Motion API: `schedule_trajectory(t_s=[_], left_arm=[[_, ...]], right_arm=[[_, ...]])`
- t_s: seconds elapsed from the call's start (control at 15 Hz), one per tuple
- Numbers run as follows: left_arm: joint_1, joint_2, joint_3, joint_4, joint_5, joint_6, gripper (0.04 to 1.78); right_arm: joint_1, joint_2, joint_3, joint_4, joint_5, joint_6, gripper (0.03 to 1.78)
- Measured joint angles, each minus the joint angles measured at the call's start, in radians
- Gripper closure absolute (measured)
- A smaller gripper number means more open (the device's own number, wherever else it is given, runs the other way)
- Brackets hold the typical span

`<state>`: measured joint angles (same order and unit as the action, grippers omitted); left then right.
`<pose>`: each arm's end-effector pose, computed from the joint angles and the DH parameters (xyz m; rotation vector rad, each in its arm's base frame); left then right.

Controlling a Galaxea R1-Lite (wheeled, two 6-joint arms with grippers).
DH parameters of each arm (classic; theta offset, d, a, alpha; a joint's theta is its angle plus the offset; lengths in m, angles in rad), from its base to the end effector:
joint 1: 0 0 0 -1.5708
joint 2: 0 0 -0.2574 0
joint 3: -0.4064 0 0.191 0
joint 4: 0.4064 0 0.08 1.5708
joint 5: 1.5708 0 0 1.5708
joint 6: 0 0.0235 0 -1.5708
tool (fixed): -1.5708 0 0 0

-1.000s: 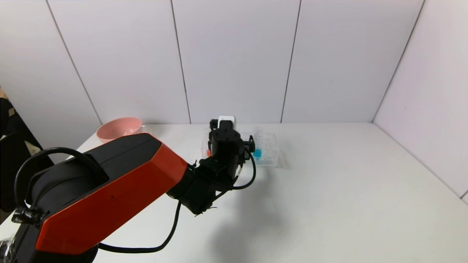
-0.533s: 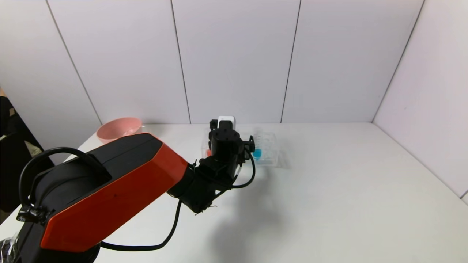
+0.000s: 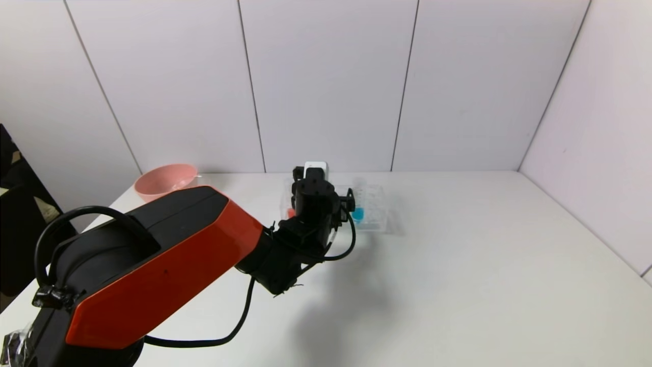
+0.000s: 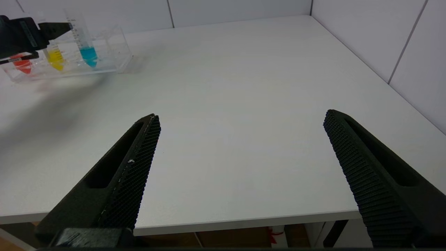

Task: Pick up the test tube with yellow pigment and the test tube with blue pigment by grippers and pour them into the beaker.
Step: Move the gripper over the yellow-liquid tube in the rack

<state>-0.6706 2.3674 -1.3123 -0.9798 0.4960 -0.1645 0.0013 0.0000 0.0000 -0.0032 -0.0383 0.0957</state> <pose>0.3490 -0.2626 0.0570 -0.1225 0.0771 -0.1689 0.0215 -0.0009 0.0758 0.0958 -0.0050 -0.0368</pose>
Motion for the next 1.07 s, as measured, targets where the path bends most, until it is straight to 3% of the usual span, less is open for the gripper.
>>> schedule_trajectory(t_s=[1.07], left_arm=[[0.022,0.025,-0.039,0.027,-0.010,-0.001,0.10]], right_arm=[[0.000,0.000,0.000,0.000,0.000,0.000,0.10]])
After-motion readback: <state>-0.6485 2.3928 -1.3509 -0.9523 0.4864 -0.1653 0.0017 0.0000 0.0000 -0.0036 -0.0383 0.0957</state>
